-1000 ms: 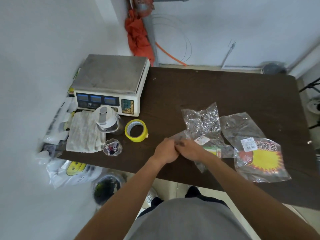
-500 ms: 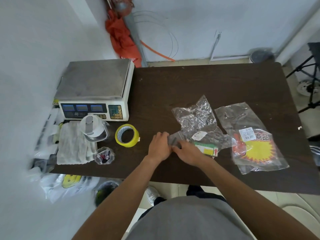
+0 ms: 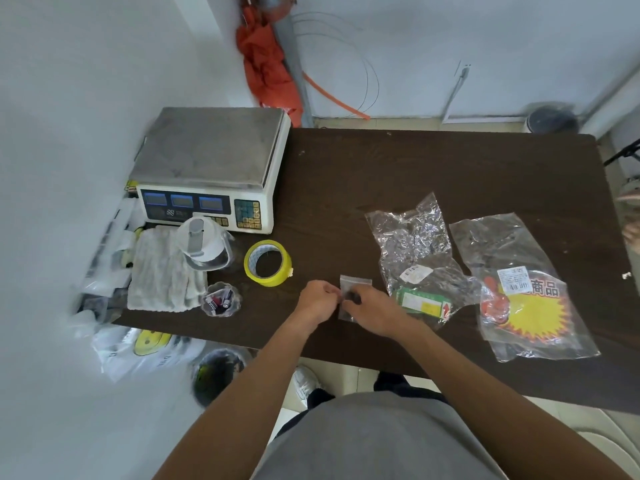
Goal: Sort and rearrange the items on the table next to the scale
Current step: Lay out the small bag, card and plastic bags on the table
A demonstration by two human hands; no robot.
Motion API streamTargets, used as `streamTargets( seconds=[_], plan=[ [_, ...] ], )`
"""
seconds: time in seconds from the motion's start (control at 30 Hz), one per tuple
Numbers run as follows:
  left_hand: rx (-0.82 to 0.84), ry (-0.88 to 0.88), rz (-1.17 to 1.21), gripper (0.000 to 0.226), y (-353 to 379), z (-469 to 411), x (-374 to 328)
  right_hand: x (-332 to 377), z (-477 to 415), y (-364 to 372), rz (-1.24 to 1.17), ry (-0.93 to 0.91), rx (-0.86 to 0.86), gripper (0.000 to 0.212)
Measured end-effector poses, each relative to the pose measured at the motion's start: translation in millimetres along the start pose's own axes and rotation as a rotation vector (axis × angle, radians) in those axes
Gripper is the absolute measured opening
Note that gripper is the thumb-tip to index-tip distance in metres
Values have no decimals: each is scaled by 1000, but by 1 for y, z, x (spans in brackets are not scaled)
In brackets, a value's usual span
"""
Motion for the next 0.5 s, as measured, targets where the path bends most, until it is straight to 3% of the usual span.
streamTargets(
  seconds=[0.13, 0.3, 0.5],
  plan=[
    [-17, -5, 111, 15, -8, 5, 16, 15, -5, 14, -28, -21, 36, 19],
    [-40, -11, 284, 13, -28, 7, 46, 28, -8, 11, -32, -24, -73, 46],
    [-24, -32, 462, 9, -55, 18, 86, 37, -11, 34, 1, -3, 7, 51]
  ],
)
Point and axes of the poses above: each hand's wrist, its own z-axis away from the middle knuckle, its own y-axis out of the palm, x = y × z, the point moved 10 cm from there along -z, towards the middle knuckle, and after that the axes turned 4 degrees about -y, right-handed, at the moved point
